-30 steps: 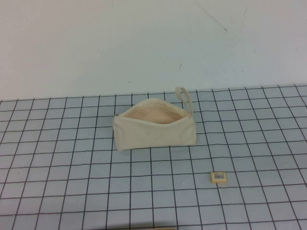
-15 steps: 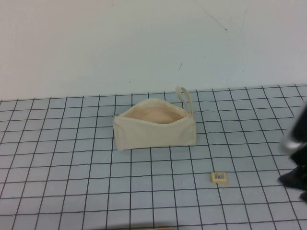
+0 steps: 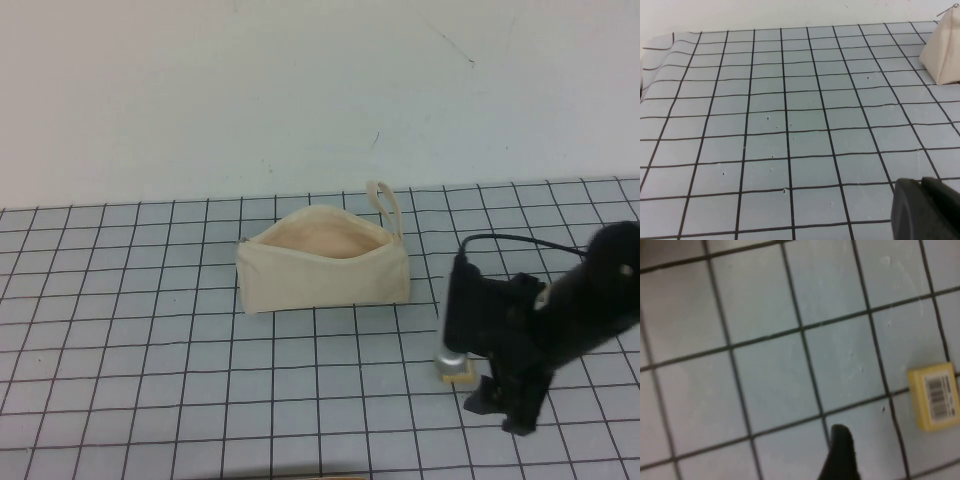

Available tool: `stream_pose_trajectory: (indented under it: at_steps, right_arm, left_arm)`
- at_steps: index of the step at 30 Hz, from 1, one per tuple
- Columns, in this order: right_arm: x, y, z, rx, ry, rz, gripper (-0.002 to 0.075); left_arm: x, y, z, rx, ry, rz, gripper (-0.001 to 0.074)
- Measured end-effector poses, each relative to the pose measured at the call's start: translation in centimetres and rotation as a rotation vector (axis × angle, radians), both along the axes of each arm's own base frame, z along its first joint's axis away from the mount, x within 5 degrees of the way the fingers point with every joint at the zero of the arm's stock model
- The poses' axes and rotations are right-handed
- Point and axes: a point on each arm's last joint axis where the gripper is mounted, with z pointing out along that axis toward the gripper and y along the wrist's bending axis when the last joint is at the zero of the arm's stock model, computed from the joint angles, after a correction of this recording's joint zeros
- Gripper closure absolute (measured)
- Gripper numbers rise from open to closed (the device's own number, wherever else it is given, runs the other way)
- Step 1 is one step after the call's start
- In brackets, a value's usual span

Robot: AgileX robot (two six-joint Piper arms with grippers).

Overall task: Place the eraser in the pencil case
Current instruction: Pick up the eraser from the table

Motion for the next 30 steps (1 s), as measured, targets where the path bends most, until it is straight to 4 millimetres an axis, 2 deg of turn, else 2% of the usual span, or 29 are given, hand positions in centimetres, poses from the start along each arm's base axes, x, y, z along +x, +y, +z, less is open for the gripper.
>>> stream_pose_trajectory:
  at_steps: [3,11,17,19,21,23,26,30]
  right_arm:
    - [1.7,0.9,-1.2,-0.012,0.046,0.007,0.0218]
    - [5.0,2.3,-1.8,-0.054,0.032,0.055,0.0218]
    - [5.8,2.3,-4.1,-0.136,0.092,0.089,0.0218]
    - [5.8,2.2,-4.1,-0.156,0.107,0.100,0.0230]
    - [5.7,2.1,-4.1,-0.168,0.123,0.107,0.0279]
    - [5.6,2.1,-4.2,-0.173,0.134,0.109,0.0359]
    - [5.5,2.1,-4.2,-0.176,0.142,0.113,0.0519]
    - [5.5,2.1,-4.1,-0.174,0.148,0.092,0.0522]
  left_arm:
    - [0.0,0.0,0.0,0.000,0.000,0.000,0.0736]
    - [0.0,0.0,0.0,0.000,0.000,0.000,0.0737]
    - [0.0,0.0,0.0,0.000,0.000,0.000,0.0737]
    - [0.0,0.0,0.0,0.000,0.000,0.000,0.0736]
    - [0.0,0.0,0.0,0.000,0.000,0.000,0.0736]
    - [0.0,0.0,0.0,0.000,0.000,0.000,0.0736]
    - [0.0,0.0,0.0,0.000,0.000,0.000,0.0736]
    - [0.0,0.0,0.0,0.000,0.000,0.000,0.0736]
